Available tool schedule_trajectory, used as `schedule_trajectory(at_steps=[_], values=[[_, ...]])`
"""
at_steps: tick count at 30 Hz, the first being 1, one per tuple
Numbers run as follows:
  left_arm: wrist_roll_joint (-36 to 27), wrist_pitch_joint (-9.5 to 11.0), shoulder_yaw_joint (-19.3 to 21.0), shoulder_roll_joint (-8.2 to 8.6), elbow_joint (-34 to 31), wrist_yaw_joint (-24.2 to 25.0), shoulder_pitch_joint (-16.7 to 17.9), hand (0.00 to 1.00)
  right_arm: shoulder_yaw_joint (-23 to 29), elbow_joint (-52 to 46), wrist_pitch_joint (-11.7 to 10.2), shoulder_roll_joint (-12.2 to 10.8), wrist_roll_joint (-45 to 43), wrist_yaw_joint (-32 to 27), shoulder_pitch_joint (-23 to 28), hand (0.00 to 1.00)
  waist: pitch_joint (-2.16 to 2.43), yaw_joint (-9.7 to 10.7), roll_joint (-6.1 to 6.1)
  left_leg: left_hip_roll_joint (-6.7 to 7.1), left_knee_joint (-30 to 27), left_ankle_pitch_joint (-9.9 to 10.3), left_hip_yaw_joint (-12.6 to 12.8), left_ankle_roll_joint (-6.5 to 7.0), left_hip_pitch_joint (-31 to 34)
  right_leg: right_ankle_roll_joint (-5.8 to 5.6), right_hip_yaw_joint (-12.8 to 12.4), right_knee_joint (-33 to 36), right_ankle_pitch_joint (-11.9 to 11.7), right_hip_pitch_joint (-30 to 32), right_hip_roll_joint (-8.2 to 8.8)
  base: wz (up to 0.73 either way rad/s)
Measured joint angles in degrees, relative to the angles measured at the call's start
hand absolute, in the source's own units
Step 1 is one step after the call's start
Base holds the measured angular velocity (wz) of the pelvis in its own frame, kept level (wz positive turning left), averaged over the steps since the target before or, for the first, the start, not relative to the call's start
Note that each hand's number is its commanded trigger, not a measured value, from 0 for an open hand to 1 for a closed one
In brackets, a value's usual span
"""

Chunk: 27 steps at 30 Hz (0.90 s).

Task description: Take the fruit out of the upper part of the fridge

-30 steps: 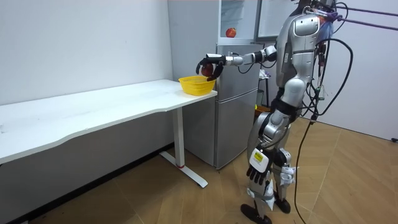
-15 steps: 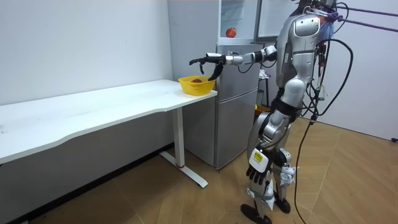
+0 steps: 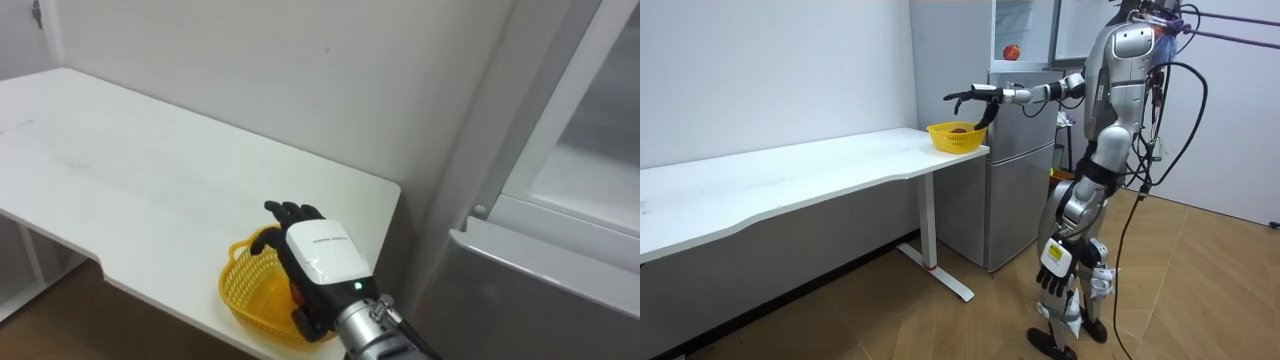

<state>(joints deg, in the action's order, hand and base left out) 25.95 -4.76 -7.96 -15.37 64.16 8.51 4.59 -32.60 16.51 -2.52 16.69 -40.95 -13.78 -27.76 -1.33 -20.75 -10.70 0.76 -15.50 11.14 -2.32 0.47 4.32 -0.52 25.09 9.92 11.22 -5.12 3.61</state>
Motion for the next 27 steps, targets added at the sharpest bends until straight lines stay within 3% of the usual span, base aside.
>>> schedule_trajectory(at_steps=[11, 14, 16, 21, 27], values=[[0.02, 0.03, 1.13, 0.11, 0.02, -0.47, 0.66, 0.0, 1.89, -4.18, -0.46, 0.56, 0.01, -0.73, -0.06, 0.0, -0.03, 0.51, 0.09, -0.02, 0.13, 0.0, 0.47, 0.0, -0.28, 0.0, -1.34, -0.14, 0.0, 0.02, -0.11, -0.01], [0.0, 0.03, 1.03, 0.2, 0.0, -1.11, 1.01, 0.0, 3.48, -7.68, -1.17, 0.47, 0.36, -3.67, -0.14, 0.0, 0.02, 1.05, 0.73, -0.01, 0.27, 0.01, 0.52, 0.01, -0.9, 0.0, -1.5, -0.17, 0.0, -0.55, -0.11, 0.0], [0.01, 0.03, 1.01, 0.36, -0.04, -1.98, 1.39, 0.0, 3.55, -8.8, -1.99, 0.42, 0.81, -5.01, -0.15, 0.0, 0.39, 1.69, 1.43, -0.03, 0.31, 0.01, 0.56, 0.02, -1.16, 0.0, -1.59, -0.15, 0.0, -0.86, -0.09, 0.0], [0.03, 0.07, 1.03, 1.13, -0.05, -2.98, 2.03, 0.0, 5.17, -13.16, -2.58, 0.43, 1.0, -5.04, -0.13, 0.0, 0.7, 3.87, 3.01, -0.05, 0.1, -0.03, 0.57, 0.0, -1.25, 0.02, -1.82, 0.06, -0.01, -0.84, -0.08, -0.02], [-0.04, 0.07, 1.06, 1.55, -0.04, -3.06, 2.2, 0.0, 9.23, -18.48, -3.75, -0.84, 2.77, -7.04, -0.01, 0.0, 0.81, 5.24, 4.03, -0.27, 1.45, -0.05, 2.1, 0.01, -3.91, 0.02, -4.59, 0.15, -0.01, -2.17, -0.17, -0.15]])
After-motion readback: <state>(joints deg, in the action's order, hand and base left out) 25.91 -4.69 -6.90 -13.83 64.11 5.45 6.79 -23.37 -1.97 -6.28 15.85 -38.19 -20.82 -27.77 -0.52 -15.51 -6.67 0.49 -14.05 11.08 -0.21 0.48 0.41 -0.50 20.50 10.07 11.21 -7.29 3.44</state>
